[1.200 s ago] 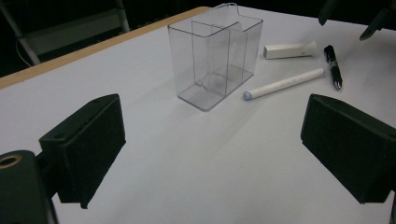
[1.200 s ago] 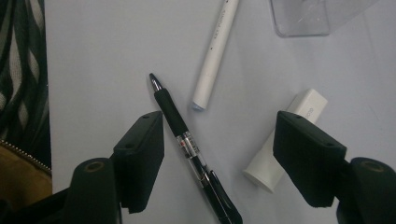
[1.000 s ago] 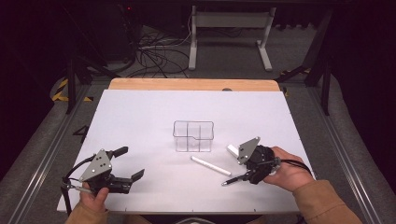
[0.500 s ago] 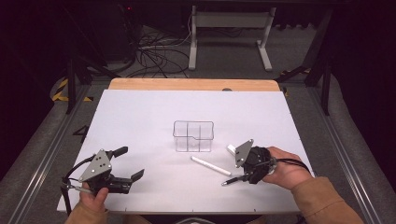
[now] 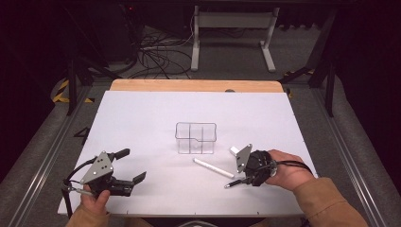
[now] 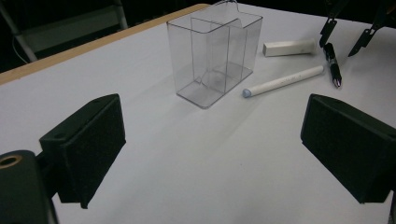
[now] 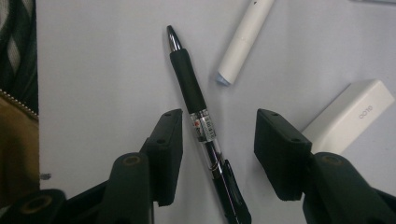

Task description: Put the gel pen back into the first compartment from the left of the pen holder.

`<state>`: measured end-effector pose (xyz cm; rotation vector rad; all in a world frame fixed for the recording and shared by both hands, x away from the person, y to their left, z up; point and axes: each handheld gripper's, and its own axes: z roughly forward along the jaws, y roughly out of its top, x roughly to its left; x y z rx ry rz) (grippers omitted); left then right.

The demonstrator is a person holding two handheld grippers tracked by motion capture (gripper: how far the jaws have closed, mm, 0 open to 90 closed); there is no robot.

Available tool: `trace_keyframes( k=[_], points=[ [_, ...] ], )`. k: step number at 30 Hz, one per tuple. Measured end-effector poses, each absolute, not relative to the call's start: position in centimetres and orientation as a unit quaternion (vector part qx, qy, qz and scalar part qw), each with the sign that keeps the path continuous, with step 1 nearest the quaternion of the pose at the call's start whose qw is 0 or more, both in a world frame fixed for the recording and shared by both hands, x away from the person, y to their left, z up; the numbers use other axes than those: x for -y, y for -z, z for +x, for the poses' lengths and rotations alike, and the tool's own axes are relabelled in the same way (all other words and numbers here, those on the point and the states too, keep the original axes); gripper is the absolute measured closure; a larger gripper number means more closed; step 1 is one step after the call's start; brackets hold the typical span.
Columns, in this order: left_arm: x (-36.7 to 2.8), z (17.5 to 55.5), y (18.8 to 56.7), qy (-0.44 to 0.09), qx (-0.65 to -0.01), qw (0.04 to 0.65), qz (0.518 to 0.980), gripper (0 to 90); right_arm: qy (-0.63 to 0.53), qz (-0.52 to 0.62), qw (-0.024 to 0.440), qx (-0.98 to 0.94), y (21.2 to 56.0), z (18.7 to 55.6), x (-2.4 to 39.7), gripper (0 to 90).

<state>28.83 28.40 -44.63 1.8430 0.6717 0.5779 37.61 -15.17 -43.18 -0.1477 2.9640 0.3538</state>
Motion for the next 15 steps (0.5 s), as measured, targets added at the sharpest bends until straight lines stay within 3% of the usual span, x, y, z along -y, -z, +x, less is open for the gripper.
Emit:
trace_keyframes(
  k=[15],
  points=[
    [-28.4, 28.9, 44.6, -0.242, -0.278, 0.518, 0.772, 7.1, -0.076, -0.093, 0.077, -0.990, 44.6, 37.4, 14.3, 66.5]
  ],
)
